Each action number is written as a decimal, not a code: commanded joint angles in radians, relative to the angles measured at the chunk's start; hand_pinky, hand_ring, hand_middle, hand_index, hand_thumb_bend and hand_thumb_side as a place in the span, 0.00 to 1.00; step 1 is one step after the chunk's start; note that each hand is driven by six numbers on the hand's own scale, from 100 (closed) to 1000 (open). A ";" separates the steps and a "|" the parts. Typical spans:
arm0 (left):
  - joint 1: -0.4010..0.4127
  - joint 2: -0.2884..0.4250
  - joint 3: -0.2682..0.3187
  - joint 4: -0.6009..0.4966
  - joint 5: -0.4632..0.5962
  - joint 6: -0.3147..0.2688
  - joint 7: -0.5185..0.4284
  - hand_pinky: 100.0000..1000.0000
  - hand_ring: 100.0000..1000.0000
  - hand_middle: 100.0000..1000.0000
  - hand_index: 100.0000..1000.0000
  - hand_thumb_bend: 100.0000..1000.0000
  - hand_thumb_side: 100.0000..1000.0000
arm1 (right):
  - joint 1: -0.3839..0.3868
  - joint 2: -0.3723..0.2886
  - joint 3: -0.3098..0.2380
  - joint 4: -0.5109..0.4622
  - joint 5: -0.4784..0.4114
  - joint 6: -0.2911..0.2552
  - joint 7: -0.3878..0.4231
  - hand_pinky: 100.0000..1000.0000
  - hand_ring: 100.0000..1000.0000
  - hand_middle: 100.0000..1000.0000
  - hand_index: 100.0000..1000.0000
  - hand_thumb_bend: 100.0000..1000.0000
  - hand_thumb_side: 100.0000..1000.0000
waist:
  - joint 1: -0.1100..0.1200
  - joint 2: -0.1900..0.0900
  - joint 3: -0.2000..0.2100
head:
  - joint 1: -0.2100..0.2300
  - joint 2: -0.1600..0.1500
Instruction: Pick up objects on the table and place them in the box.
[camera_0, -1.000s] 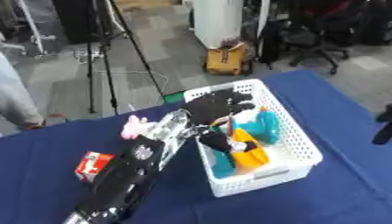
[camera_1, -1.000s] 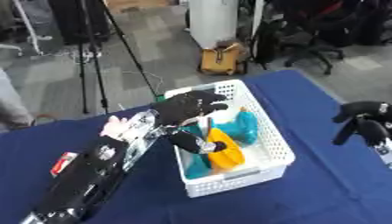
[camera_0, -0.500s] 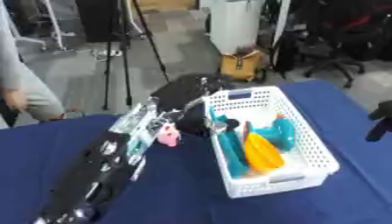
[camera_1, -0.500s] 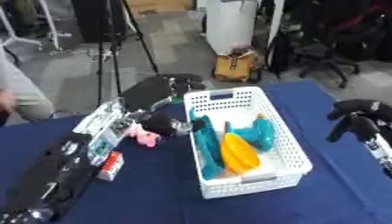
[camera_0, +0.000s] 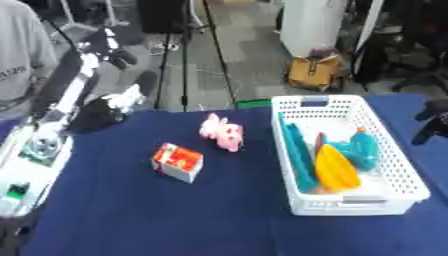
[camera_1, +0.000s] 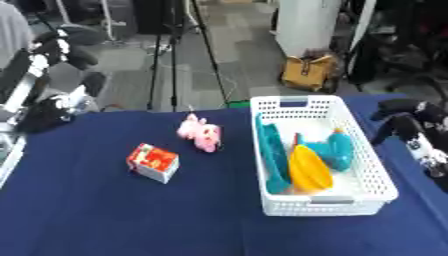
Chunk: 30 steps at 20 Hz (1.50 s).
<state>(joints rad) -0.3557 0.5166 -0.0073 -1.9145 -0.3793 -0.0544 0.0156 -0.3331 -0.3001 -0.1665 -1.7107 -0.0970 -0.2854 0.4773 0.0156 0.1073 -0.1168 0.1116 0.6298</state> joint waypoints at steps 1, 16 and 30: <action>0.023 -0.015 0.033 -0.026 0.027 0.019 0.013 0.54 0.58 0.80 0.83 0.25 0.89 | -0.012 -0.026 -0.010 -0.008 0.007 -0.003 -0.008 0.44 0.43 0.58 0.76 0.05 0.57 | -0.007 -0.006 0.012 | 0.000 0.021; 0.085 -0.119 0.016 0.025 0.073 -0.001 -0.041 0.52 0.58 0.81 0.85 0.14 1.00 | -0.015 -0.020 -0.012 -0.005 0.011 -0.003 -0.006 0.44 0.43 0.58 0.76 0.05 0.57 | -0.008 0.015 0.018 | -0.005 0.038; 0.093 -0.135 0.013 0.030 0.063 -0.007 -0.057 0.53 0.58 0.81 0.85 0.13 1.00 | -0.015 -0.017 -0.014 -0.006 0.009 -0.005 -0.010 0.44 0.42 0.58 0.76 0.06 0.56 | -0.014 0.016 0.008 | -0.006 0.034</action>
<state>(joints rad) -0.2547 0.3750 0.0033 -1.8731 -0.3146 -0.0583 -0.0393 -0.3345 -0.3004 -0.1720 -1.7054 -0.0924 -0.2897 0.4725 0.0031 0.1338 -0.1084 0.1068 0.6607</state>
